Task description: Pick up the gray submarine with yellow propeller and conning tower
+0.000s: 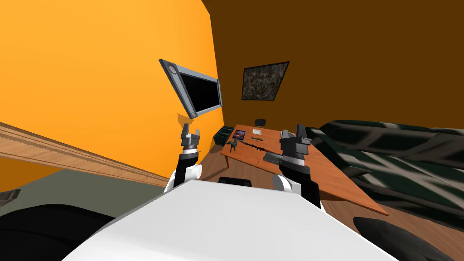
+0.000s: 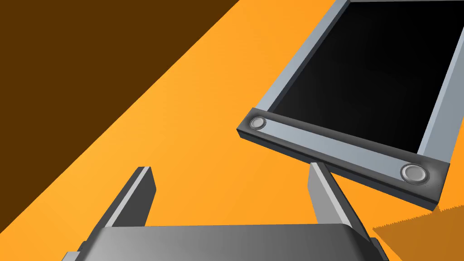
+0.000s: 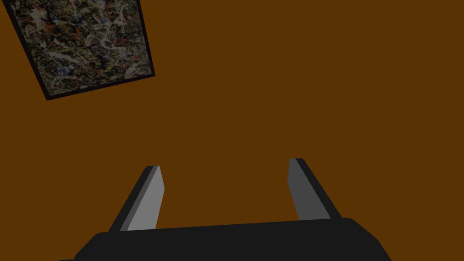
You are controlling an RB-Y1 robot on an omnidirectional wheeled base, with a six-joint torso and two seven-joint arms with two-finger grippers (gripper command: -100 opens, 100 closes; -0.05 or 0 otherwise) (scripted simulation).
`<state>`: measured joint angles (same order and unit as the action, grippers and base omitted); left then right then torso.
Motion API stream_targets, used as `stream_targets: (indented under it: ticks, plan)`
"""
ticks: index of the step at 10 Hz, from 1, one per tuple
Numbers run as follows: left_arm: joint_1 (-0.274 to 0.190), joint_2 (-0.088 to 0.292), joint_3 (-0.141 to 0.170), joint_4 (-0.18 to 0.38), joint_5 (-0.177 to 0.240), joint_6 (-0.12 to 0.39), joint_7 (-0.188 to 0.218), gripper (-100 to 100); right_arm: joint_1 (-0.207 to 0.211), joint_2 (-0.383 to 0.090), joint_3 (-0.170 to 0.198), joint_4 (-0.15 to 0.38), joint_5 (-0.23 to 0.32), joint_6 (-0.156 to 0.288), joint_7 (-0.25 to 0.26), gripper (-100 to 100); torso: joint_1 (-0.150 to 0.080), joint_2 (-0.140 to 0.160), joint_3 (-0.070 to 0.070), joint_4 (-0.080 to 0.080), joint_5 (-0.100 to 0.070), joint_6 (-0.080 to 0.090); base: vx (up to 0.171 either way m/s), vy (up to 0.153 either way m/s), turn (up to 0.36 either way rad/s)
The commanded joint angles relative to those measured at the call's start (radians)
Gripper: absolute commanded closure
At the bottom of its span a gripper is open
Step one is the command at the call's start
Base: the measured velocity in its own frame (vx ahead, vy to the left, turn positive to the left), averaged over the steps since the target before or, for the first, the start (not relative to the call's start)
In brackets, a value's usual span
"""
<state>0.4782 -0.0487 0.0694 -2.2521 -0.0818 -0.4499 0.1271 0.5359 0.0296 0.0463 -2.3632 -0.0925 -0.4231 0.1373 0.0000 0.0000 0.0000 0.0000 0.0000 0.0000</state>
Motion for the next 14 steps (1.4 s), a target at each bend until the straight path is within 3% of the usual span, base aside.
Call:
stream_targets:
  ticks: [1,6,14]
  plan:
    - [0.000,0.000,0.000,0.000,0.000,0.000,0.000,0,0.010,-0.036,-0.007,0.020,0.008,0.008,0.014,-100,0.000,0.000,0.000,0.000,0.000,0.000,-0.003,0.012,0.083]
    - [0.000,0.000,0.000,0.000,0.000,0.000,0.000,0,0.056,-0.120,-0.041,0.114,0.046,0.047,0.077,-100,0.002,0.000,0.000,0.000,0.000,0.000,-0.004,0.028,0.100]
    - [0.000,0.000,0.000,0.000,0.000,0.000,0.000,0,0.155,-0.201,-0.120,0.343,0.134,0.131,0.212,-100,0.002,0.000,0.000,0.000,0.000,0.000,0.002,0.041,0.163]
